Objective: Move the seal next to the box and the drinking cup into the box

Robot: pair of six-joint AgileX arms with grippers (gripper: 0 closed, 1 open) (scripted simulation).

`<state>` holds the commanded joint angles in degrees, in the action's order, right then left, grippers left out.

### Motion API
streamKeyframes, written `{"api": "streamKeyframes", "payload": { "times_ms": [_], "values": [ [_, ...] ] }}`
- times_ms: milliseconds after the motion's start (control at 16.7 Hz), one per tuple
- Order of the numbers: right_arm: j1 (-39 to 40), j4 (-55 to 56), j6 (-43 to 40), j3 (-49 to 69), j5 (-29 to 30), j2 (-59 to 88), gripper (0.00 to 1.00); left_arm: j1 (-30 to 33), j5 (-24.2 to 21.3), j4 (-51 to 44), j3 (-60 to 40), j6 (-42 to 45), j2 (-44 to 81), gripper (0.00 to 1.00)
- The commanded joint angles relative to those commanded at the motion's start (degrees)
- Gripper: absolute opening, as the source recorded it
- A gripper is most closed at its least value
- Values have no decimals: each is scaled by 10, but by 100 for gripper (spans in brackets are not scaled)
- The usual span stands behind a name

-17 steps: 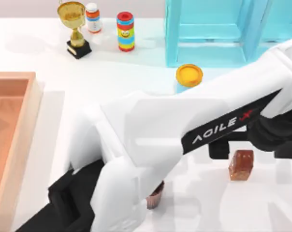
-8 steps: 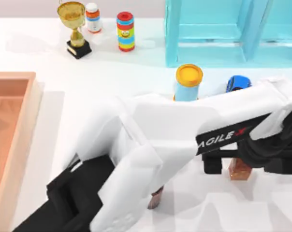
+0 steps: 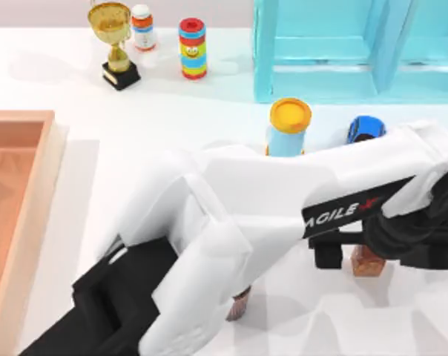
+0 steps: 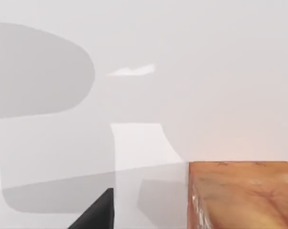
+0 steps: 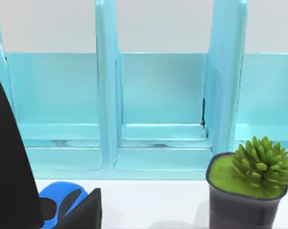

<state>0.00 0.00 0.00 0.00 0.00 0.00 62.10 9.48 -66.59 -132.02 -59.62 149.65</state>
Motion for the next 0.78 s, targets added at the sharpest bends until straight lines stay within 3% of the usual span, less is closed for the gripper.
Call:
{"api": "streamKeyframes", "payload": {
  "times_ms": [600, 780],
  "values": [
    [0, 0, 0, 0, 0, 0, 100, 0, 0, 0, 0, 0, 0, 2],
    [0, 0, 0, 0, 0, 0, 100, 0, 0, 0, 0, 0, 0, 0]
  ]
}}
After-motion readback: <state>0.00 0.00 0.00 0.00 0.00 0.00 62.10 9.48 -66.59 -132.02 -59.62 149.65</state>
